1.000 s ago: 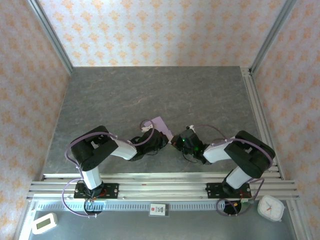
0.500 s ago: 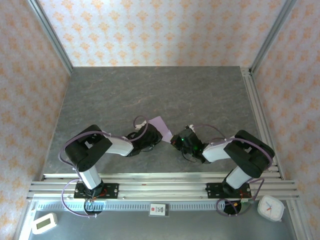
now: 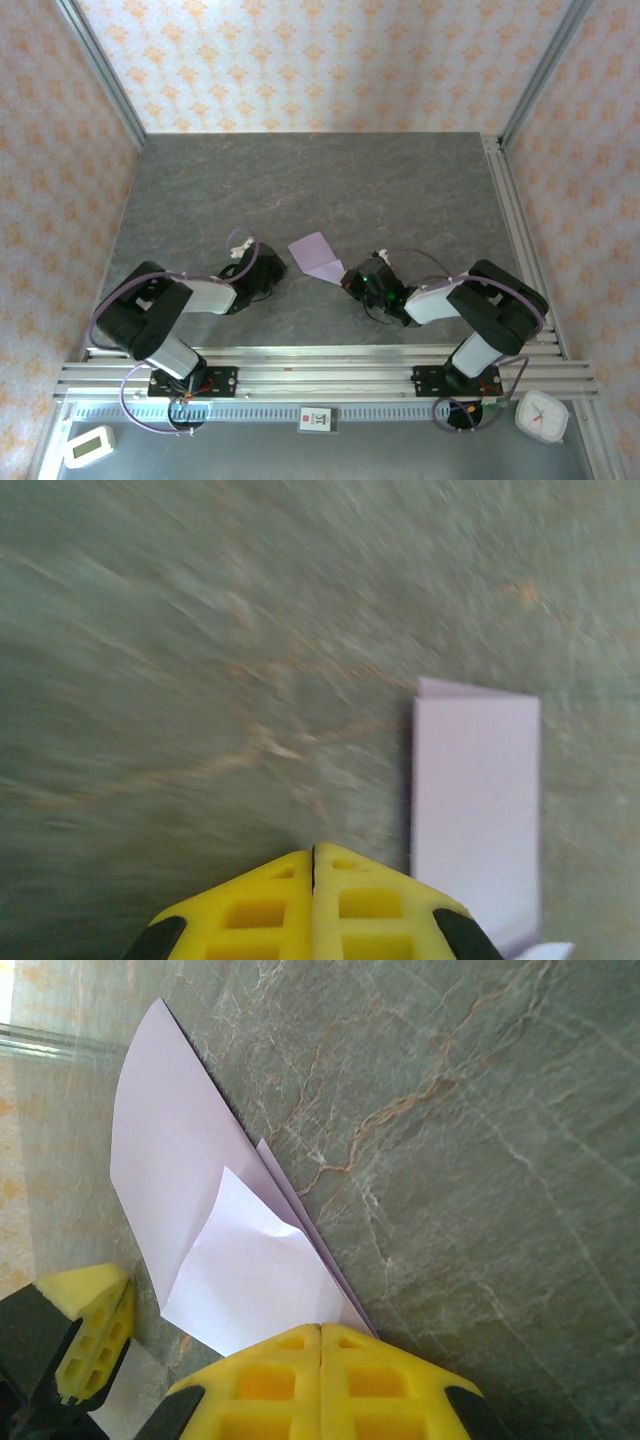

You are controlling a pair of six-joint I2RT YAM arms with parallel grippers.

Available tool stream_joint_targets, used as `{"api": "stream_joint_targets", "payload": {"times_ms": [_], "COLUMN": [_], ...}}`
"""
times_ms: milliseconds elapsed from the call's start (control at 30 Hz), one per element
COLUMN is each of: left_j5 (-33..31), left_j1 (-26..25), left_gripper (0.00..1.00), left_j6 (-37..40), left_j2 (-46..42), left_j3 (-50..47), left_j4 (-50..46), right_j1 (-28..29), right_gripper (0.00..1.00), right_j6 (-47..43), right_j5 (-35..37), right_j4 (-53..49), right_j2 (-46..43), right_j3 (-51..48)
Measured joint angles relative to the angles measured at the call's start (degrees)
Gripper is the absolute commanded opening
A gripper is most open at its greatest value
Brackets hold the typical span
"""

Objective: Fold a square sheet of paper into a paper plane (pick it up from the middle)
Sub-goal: Third fold the triangle at the center of the table.

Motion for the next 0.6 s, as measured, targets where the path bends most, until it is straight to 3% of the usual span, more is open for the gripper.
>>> {"api": "stream_joint_targets", "payload": {"times_ms": [100, 267, 400, 600], "left_j5": [-2.0, -1.2, 2.8, 7.5], "left_j1": [-0.3, -5.3, -7.5, -8.8], "left_gripper": [0.00, 0.00, 0.00, 0.00], "left_j6": [5.1, 11.6, 13.1, 13.2], "left_j2": [-4.3, -5.3, 0.0, 10.6], "left_j3": [0.4, 10.1, 15.4, 15.5], "left_j4": [-5.1, -7.9, -4.0, -1.4], "right_j1": [0.0, 0.0, 0.0, 0.0], "right_gripper": [0.00, 0.00, 0.00, 0.00], "right_j6": [-0.5, -1.8, -2.8, -3.7], "right_j5": [-0.1, -0.3, -0.5, -0.7], "right_j4": [0.0, 0.3, 0.4, -0.1], "right_j2": [0.0, 0.1, 0.2, 0.5], "right_j3": [0.0, 0.0, 0.2, 0.9]}}
